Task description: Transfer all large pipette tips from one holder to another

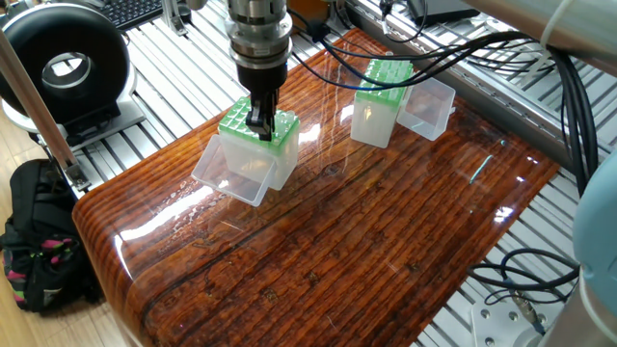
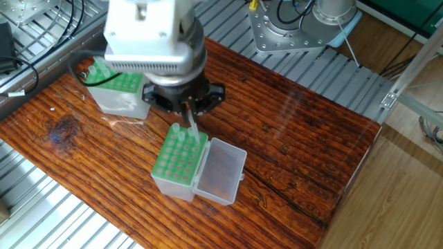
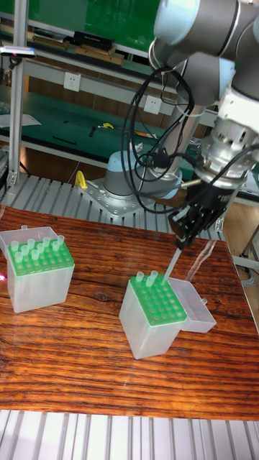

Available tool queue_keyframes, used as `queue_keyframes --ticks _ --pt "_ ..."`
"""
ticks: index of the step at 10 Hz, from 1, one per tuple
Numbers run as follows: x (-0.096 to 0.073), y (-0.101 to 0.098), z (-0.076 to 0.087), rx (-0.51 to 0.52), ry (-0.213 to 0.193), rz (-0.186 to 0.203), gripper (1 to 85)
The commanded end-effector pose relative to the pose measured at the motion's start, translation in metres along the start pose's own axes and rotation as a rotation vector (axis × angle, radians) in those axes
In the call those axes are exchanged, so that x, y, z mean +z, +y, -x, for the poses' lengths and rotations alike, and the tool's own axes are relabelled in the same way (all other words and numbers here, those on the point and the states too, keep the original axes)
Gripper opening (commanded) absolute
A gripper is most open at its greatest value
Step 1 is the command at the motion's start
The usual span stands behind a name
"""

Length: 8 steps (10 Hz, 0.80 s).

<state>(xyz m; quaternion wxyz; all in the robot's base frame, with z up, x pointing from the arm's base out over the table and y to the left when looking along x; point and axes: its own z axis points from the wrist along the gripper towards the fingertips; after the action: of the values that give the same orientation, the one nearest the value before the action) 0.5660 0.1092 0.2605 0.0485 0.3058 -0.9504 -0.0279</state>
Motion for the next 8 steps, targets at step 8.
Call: queue_keyframes --ticks 8 --pt "-0.028 0.018 -0.019 0.035 -0.046 0.043 12.3"
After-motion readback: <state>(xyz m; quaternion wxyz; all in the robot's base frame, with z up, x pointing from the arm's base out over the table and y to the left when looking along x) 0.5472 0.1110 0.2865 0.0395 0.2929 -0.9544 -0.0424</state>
